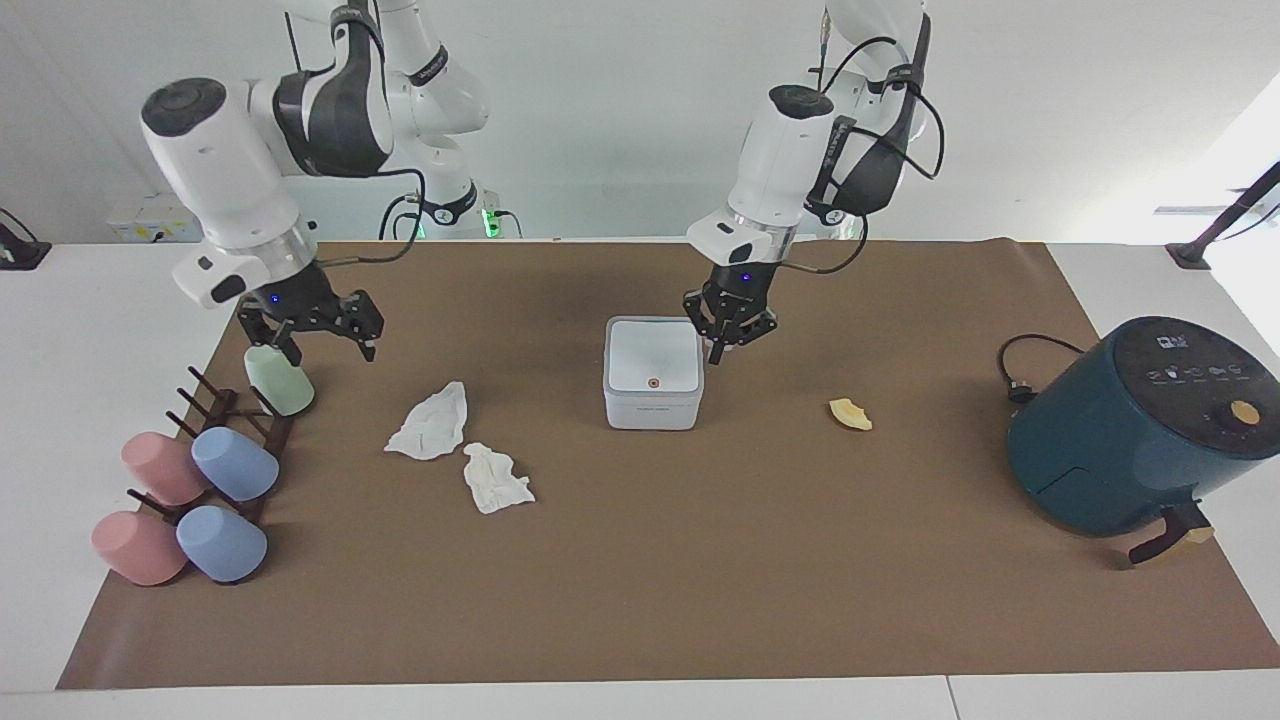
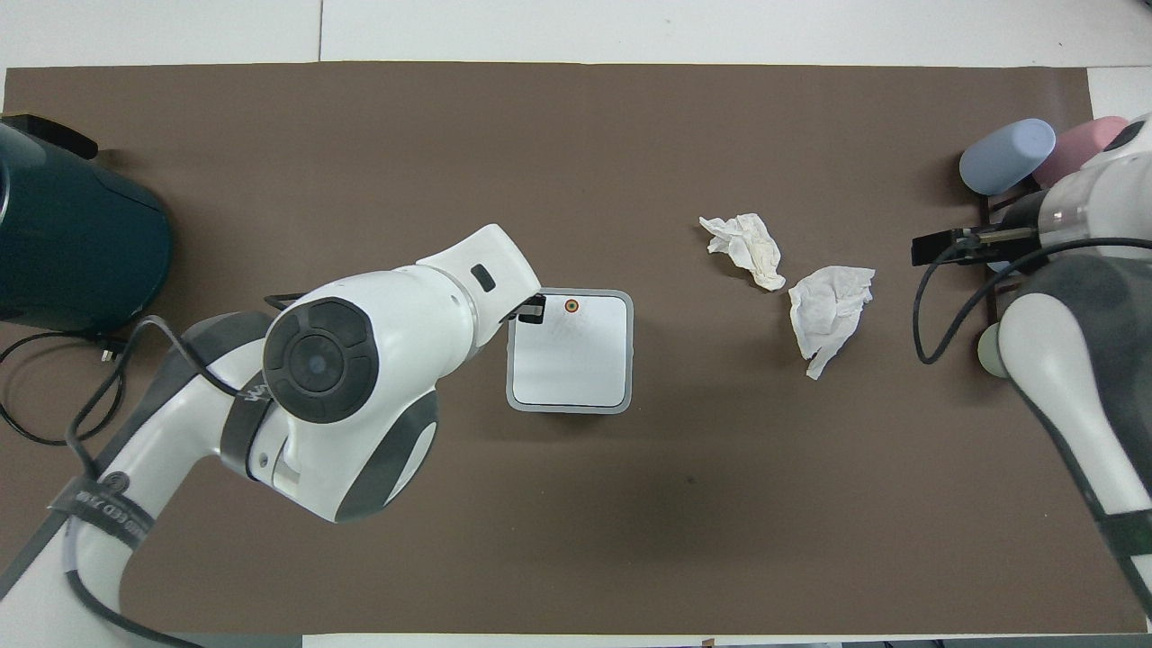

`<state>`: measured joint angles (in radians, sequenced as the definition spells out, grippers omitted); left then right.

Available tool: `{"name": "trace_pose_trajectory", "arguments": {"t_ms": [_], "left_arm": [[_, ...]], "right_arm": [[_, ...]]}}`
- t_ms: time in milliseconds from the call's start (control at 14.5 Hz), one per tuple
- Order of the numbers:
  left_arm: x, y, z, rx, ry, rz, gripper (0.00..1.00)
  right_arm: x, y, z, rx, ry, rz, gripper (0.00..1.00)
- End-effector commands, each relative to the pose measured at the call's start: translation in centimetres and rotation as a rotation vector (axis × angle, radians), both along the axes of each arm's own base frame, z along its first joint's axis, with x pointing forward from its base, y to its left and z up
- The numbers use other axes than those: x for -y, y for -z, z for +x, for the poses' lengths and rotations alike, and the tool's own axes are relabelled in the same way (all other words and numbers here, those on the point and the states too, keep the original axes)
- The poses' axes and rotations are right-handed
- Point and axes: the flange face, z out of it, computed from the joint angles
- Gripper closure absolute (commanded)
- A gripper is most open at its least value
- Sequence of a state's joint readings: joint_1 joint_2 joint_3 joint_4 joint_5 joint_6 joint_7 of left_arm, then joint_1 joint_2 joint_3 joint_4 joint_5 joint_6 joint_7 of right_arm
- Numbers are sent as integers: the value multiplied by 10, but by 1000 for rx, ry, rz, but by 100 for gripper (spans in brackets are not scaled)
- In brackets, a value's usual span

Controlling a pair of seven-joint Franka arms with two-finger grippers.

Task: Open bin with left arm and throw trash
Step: 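Grasp the bin lid with the left gripper while the right gripper reaches tissue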

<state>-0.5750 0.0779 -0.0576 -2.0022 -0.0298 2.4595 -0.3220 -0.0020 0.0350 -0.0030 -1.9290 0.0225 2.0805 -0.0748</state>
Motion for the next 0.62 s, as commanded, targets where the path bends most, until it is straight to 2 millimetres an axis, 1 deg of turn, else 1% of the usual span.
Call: {"name": "trace_pose_trajectory", "arguments": {"t_ms": [0, 69, 138, 206, 275, 344, 413, 482, 550], "left_arm": [[30, 23, -2, 36, 21, -40, 100], [33, 26, -2, 39, 22, -43, 100], [35, 34, -2, 31, 25, -38, 100], [37, 39, -2, 29, 28, -36, 100], [45, 50, -4, 29, 39, -38, 100], [49, 55, -5, 35, 44, -43, 100], [49, 57, -5, 34, 44, -42, 100], [50, 61, -6, 28, 46, -37, 100], [49, 64, -7, 20, 48, -30, 100]], "right_arm": [[-17, 48, 11, 51, -30, 12, 0], [-17, 64, 11, 49, -17, 16, 0], [-19, 77, 7, 44, 6, 23, 0], [-29, 84, 4, 62, 25, 47, 0], [-54, 87, 0, 78, 0, 57, 0], [-60, 95, -8, 64, -11, 55, 0], [-61, 106, -12, 55, -13, 53, 0], [-63, 115, -11, 64, -17, 52, 0], [-83, 125, -12, 74, -46, 54, 0]]}}
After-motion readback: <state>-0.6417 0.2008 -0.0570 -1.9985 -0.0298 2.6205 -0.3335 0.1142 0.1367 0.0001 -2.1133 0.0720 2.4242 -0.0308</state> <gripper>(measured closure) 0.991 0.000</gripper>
